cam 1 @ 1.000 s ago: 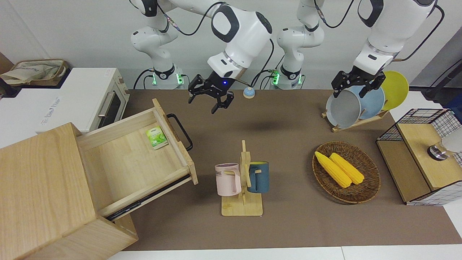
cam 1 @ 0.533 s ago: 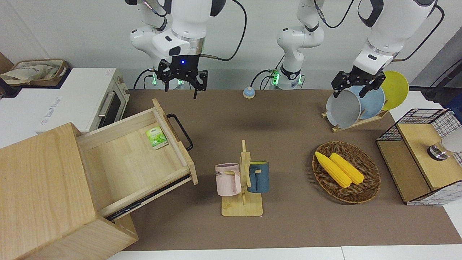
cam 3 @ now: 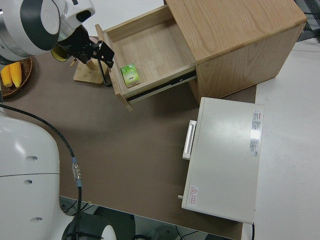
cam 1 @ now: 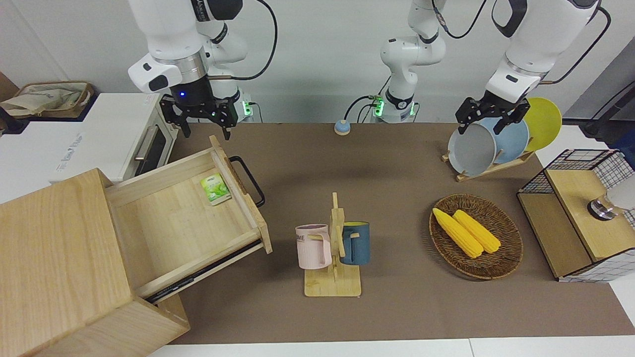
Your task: Slide drawer open with right arm
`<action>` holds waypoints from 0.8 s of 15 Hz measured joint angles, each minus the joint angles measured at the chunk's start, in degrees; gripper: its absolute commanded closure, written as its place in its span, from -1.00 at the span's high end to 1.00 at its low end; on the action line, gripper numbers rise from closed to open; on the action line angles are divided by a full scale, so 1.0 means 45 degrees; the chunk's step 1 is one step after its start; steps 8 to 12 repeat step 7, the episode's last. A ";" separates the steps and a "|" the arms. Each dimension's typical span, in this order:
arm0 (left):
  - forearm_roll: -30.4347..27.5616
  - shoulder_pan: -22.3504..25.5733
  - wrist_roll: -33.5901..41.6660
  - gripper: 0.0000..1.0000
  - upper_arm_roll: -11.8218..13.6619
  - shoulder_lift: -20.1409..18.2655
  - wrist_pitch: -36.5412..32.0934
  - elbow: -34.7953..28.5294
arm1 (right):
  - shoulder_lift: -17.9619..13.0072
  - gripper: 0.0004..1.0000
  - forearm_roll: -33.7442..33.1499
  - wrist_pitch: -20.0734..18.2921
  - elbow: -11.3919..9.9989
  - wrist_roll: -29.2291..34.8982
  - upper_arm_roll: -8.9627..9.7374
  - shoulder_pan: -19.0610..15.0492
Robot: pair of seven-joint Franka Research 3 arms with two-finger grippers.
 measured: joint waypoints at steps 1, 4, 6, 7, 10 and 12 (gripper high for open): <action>0.0000 0.0000 0.0000 0.99 0.0000 0.0000 0.0000 0.0000 | 0.0002 0.97 0.0253 0.0213 -0.0175 -0.0713 -0.0007 -0.0381; 0.0000 0.0000 0.0000 0.99 0.0000 0.0000 0.0000 0.0000 | 0.0055 0.97 0.0280 0.0487 -0.0603 -0.1526 0.0001 -0.0695; 0.0000 0.0000 0.0000 0.99 0.0000 0.0000 0.0000 0.0000 | 0.0083 0.97 0.0280 0.0506 -0.0696 -0.1639 0.0002 -0.0758; 0.0000 0.0000 0.0000 0.99 0.0000 0.0000 0.0000 0.0000 | 0.0082 0.97 0.0277 0.0506 -0.0706 -0.1640 0.0019 -0.0756; 0.0000 0.0000 0.0000 0.99 0.0000 0.0000 0.0000 0.0000 | 0.0082 0.97 0.0277 0.0506 -0.0706 -0.1640 0.0019 -0.0756; 0.0000 0.0000 0.0000 0.99 0.0000 0.0000 0.0000 0.0000 | 0.0082 0.97 0.0277 0.0506 -0.0706 -0.1640 0.0019 -0.0756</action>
